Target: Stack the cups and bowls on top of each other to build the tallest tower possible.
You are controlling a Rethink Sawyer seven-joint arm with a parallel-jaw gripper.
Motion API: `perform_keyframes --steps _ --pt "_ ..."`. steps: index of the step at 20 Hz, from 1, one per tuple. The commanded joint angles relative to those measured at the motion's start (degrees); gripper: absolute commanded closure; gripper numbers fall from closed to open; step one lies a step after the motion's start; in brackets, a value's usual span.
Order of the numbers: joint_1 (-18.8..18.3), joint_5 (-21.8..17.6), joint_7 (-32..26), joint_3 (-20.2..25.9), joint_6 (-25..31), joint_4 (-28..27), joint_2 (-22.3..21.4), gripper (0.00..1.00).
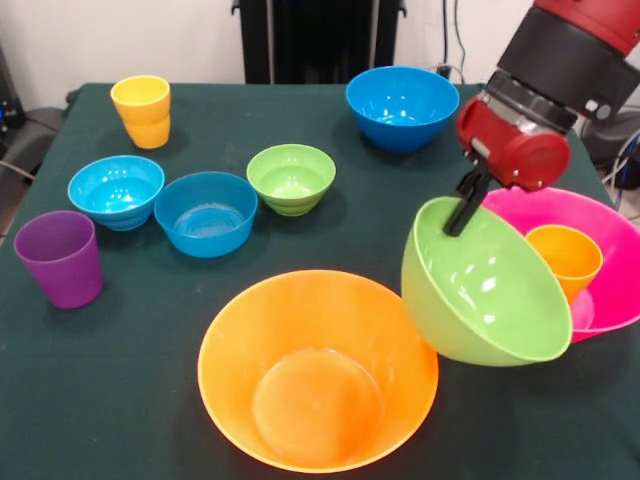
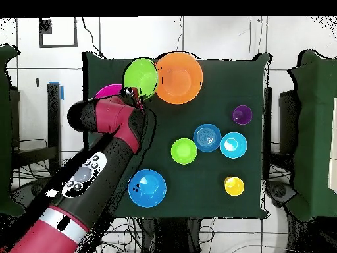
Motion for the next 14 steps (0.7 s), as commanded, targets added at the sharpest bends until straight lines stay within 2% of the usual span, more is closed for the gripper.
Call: perform_keyframes --steps 1,10,14 --pt "1.6 2.1 12.9 -1.1 9.2 -1.3 -1.9 1.00" --pt "2.4 3.7 13.9 -5.3 14.1 -4.3 -1.8 1.00" --pt "4.4 5.0 19.2 -11.2 14.0 -6.9 3.6 1.00"
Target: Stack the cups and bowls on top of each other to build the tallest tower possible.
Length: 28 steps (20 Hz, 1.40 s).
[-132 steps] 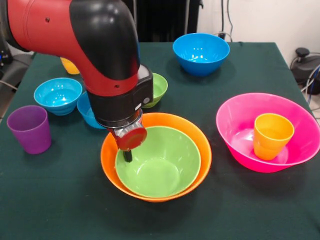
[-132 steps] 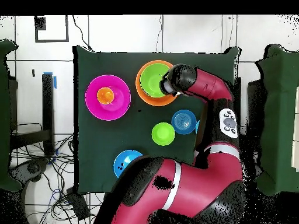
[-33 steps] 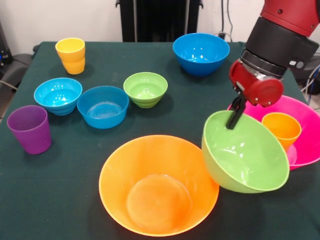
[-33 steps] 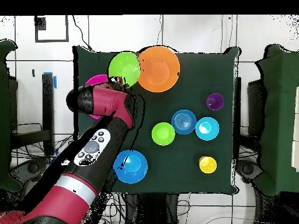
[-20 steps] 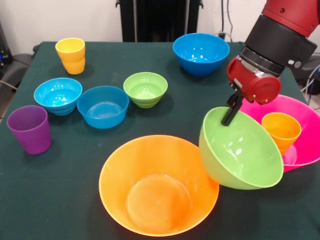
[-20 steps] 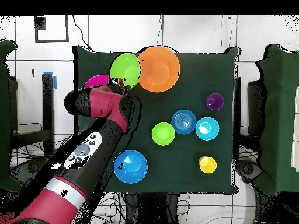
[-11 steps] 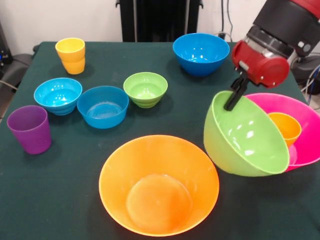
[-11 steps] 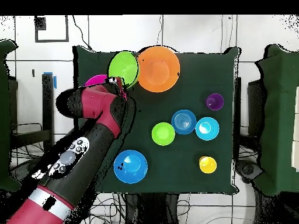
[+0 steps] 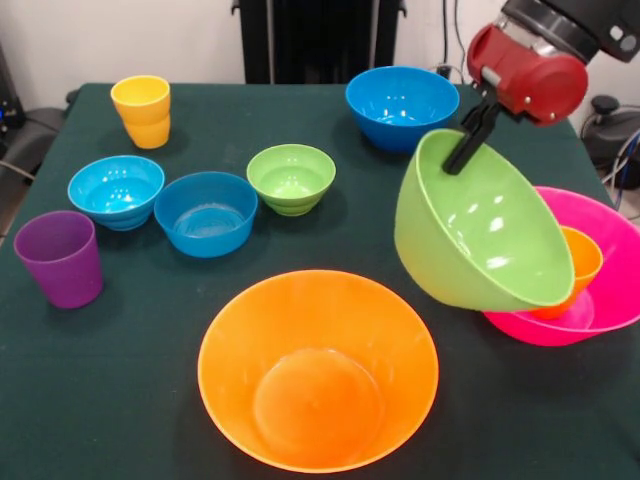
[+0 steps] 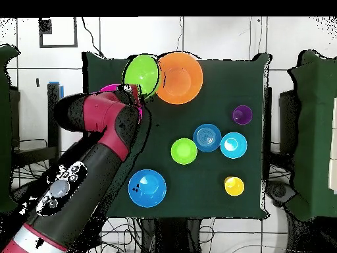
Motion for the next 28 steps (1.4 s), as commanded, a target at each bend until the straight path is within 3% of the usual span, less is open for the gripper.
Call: perform_keyframes --steps 1,6,10,14,16,17,18,19,20,21,25,28 --pt "2.7 3.0 20.1 -3.6 5.2 -5.8 5.5 1.00" --pt "4.7 6.0 23.3 -5.2 2.1 -3.8 7.9 1.00" --pt "6.9 10.5 26.3 -2.4 -3.1 -0.3 7.1 1.00" --pt "7.9 16.0 24.3 8.4 -14.2 5.5 1.3 1.00" --pt "6.6 17.4 21.4 16.8 -23.4 9.4 -2.8 1.00" --pt "3.8 16.0 18.9 24.8 -30.4 12.8 -7.1 1.00" --pt "1.8 14.4 18.0 29.1 -33.6 14.6 -9.3 1.00" --pt "-3.1 9.4 17.6 37.4 -39.2 18.4 -13.9 1.00" --pt "-6.1 6.1 17.9 41.6 -41.5 20.6 -16.2 1.00" --pt "-11.5 0.7 18.7 48.9 -44.5 24.4 -20.0 1.00" --pt "-23.2 -11.1 23.2 62.6 -48.2 31.4 -25.4 1.00" --pt "-27.3 -16.2 26.7 67.2 -50.4 32.4 -25.2 1.00"
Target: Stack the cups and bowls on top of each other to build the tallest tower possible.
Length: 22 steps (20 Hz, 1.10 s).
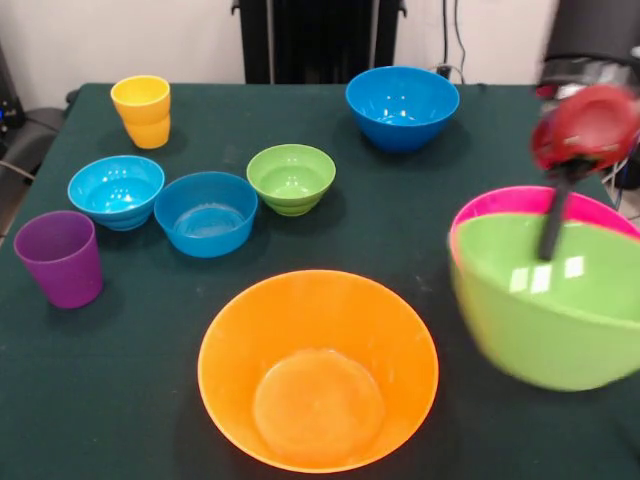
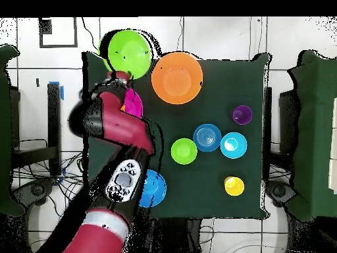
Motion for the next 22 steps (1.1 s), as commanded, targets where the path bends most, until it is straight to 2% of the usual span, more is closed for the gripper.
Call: perform_keyframes --steps 1,6,10,16,22 --pt "-15.6 -17.2 17.0 32.8 -10.9 17.2 -9.4 1.00" --pt "-18.9 -18.5 16.3 36.4 -11.9 19.2 -10.2 1.00" --pt "-19.2 -15.7 16.1 37.5 -11.6 20.5 -11.5 1.00" --pt "-13.2 -6.4 15.6 33.7 -12.9 19.4 -11.4 1.00" --pt "-7.2 1.4 10.9 27.8 -11.7 17.6 -10.4 1.00"
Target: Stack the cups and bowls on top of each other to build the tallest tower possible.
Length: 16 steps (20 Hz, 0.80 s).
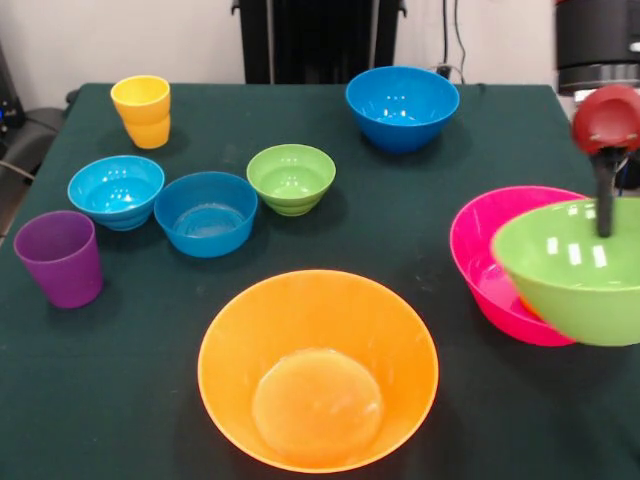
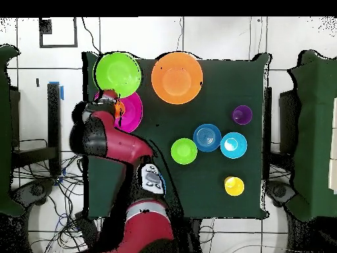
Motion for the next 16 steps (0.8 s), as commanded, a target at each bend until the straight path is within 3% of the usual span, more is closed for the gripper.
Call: perform_keyframes --steps 1,5,8,13,16 --pt "5.4 8.2 9.7 1.8 -1.1 0.2 -0.5 1.00" --pt "10.8 15.5 5.2 -3.1 1.5 -1.2 0.5 1.00" --pt "16.1 21.8 0.4 -9.5 4.3 -1.6 2.8 1.00" --pt "19.9 24.8 -1.6 -15.3 7.8 0.3 2.6 1.00" --pt "24.6 28.8 -2.5 -20.3 11.2 -0.7 3.8 1.00"
